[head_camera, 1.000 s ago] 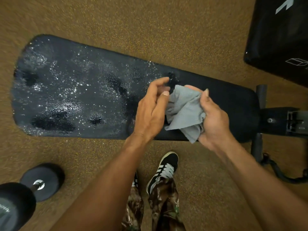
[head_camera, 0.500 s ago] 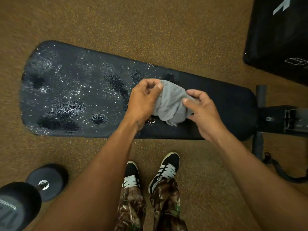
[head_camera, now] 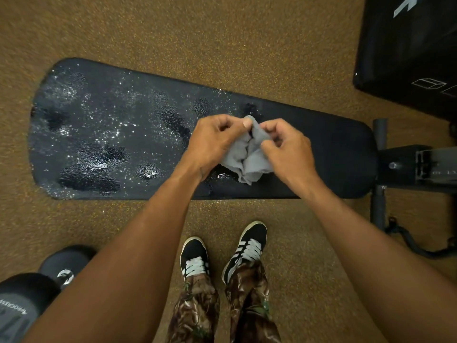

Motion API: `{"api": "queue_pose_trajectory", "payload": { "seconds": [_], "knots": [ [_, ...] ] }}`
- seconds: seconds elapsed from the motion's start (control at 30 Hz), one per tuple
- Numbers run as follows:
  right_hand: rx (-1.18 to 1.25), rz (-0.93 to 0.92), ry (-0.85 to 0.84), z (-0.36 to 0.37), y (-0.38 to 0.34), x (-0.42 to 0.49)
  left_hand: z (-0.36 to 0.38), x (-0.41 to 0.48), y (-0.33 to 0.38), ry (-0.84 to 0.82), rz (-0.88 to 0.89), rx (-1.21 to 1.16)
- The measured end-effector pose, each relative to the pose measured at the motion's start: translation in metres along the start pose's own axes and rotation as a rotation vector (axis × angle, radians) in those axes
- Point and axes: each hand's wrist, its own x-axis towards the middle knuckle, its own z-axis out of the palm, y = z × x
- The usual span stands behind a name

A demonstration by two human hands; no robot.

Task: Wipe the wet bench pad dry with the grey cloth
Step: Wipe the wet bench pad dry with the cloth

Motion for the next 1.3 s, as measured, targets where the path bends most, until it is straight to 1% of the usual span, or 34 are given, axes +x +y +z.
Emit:
{"api": "queue_pose_trajectory", "payload": {
  "seconds": [0.03, 0.13, 0.17, 0.2, 0.27, 0.33, 0.37, 0.4, 0.43, 0.53, 0.6, 0.7, 0.8, 0.87, 0.93, 1.0, 1.07, 1.13, 1.2, 1.23, 1.3],
  "knots": [
    [0.040, 0.054, 0.022, -0.003, 0.001, 0.003, -0.003, -0.001, 0.002, -0.052, 0.003, 0.060],
    [0.315, 0.218, 0.004, -0.016, -0.002, 0.011, -0.014, -0.002, 0.005, -0.184, 0.005, 0.337],
    [0.358, 0.228, -0.024, -0.022, -0.003, 0.013, -0.019, -0.001, 0.007, -0.197, 0.001, 0.365],
    [0.349, 0.205, -0.060, -0.029, -0.003, 0.014, -0.025, 0.000, 0.008, -0.194, -0.001, 0.360],
    [0.218, 0.109, -0.199, -0.042, -0.001, 0.016, -0.038, 0.002, 0.013, -0.168, -0.005, 0.310],
    [-0.069, 0.004, -0.366, -0.054, 0.000, 0.021, -0.047, 0.003, 0.018, -0.171, 0.001, 0.263],
    [-0.211, -0.031, -0.413, -0.057, 0.000, 0.024, -0.048, 0.002, 0.020, -0.187, 0.003, 0.251],
    [-0.291, -0.041, -0.439, -0.060, 0.000, 0.028, -0.049, 0.002, 0.022, -0.200, 0.005, 0.245],
    [-0.308, -0.026, -0.446, -0.063, 0.001, 0.032, -0.050, 0.002, 0.023, -0.205, 0.010, 0.239],
    [-0.160, 0.055, -0.446, -0.076, 0.005, 0.037, -0.052, 0.000, 0.021, -0.137, 0.054, 0.181],
    [-0.022, 0.083, -0.424, -0.081, 0.008, 0.036, -0.053, -0.001, 0.018, -0.049, 0.075, 0.118],
    [0.298, 0.178, -0.380, -0.083, 0.014, 0.033, -0.052, -0.003, 0.012, 0.026, 0.080, 0.064],
    [0.562, 0.327, -0.348, -0.080, 0.021, 0.031, -0.049, -0.002, 0.007, -0.001, 0.083, 0.031],
    [0.657, 0.370, -0.308, -0.074, 0.020, 0.027, -0.046, 0.000, 0.005, -0.007, 0.085, 0.120],
    [0.727, 0.369, -0.218, -0.065, 0.015, 0.024, -0.041, 0.002, 0.002, 0.021, 0.117, 0.222],
    [0.763, 0.380, -0.078, -0.054, 0.008, 0.022, -0.035, 0.002, 0.001, 0.067, 0.148, 0.232],
    [0.684, 0.370, 0.053, -0.042, 0.003, 0.020, -0.024, 0.000, 0.004, 0.110, 0.155, 0.166],
    [0.542, 0.369, 0.154, -0.030, -0.004, 0.017, -0.011, -0.006, 0.008, 0.136, 0.168, 0.096],
    [0.438, 0.406, 0.247, -0.019, -0.010, 0.010, 0.002, -0.012, 0.011, 0.165, 0.239, 0.178],
    [0.453, 0.425, 0.262, -0.015, -0.014, 0.007, 0.009, -0.016, 0.014, 0.161, 0.263, 0.232],
    [0.678, 0.428, 0.177, -0.006, -0.019, 0.000, 0.025, -0.024, 0.020, 0.128, 0.280, 0.321]
  ]
}}
